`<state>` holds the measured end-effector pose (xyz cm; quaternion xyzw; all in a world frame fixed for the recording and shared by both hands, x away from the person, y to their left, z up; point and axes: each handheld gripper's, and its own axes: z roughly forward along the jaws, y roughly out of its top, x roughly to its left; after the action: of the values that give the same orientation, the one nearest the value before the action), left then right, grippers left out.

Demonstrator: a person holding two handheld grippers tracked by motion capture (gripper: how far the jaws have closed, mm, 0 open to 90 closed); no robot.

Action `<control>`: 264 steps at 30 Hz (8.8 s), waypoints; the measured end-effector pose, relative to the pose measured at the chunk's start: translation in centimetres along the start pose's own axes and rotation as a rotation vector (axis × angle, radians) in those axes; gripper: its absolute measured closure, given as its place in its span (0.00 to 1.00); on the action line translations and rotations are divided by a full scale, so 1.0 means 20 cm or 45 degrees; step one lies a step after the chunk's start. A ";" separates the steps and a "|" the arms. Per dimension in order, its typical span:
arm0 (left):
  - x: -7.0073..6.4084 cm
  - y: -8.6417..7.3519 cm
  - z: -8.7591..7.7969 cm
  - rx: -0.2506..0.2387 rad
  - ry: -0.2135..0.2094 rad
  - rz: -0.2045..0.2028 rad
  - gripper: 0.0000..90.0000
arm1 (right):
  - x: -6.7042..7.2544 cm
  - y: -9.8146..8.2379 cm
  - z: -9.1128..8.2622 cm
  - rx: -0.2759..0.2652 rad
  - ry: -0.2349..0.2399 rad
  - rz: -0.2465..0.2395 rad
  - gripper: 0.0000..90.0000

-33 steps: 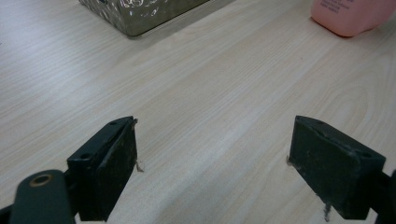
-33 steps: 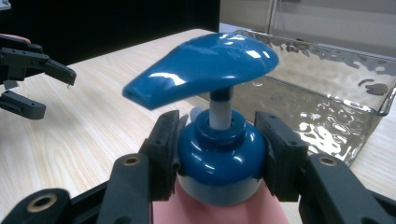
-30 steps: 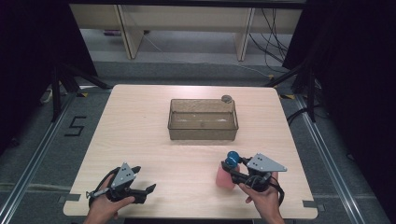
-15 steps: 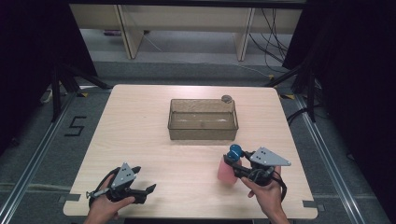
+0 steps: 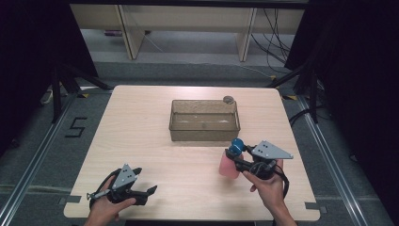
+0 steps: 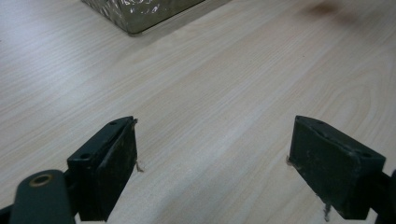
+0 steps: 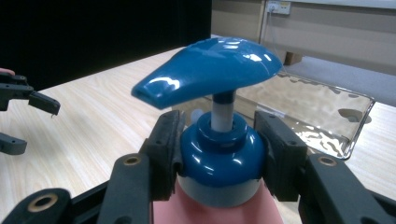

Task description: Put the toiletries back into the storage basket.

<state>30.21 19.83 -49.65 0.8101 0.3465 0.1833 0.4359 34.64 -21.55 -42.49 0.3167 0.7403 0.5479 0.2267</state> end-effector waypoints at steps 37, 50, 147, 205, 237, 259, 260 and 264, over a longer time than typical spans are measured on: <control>0.00 0.00 0.00 -0.006 -0.005 0.006 0.16 | -0.12 0.23 0.05 -0.029 -0.073 0.014 0.60; 0.01 0.00 0.00 -0.002 -0.005 0.013 0.16 | -0.16 0.28 0.09 -0.021 -0.087 0.007 0.60; 0.02 0.00 -0.02 -0.022 0.001 0.000 0.16 | -0.49 0.41 0.56 -0.033 -0.230 0.094 0.60; 0.01 0.01 -0.02 -0.033 -0.004 -0.013 0.16 | -0.50 0.18 0.63 0.053 -0.243 0.070 0.60; 0.02 0.01 -0.03 -0.028 0.005 -0.007 0.16 | -0.49 0.12 0.63 0.082 -0.239 0.088 0.59; 0.02 0.01 -0.03 -0.025 0.002 -0.005 0.16 | -0.49 0.12 0.53 0.050 -0.237 0.200 0.30; 0.02 0.01 -0.03 -0.025 0.002 -0.005 0.16 | -0.49 0.13 0.53 0.051 -0.223 0.194 0.30; 0.02 0.01 -0.03 -0.019 0.004 0.002 0.16 | -0.48 0.13 0.51 0.052 -0.237 0.169 0.29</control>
<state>30.23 20.36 -49.22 0.8068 0.3453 0.1873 0.4413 48.91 -21.11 -43.18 0.4192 0.7044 0.5147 0.2513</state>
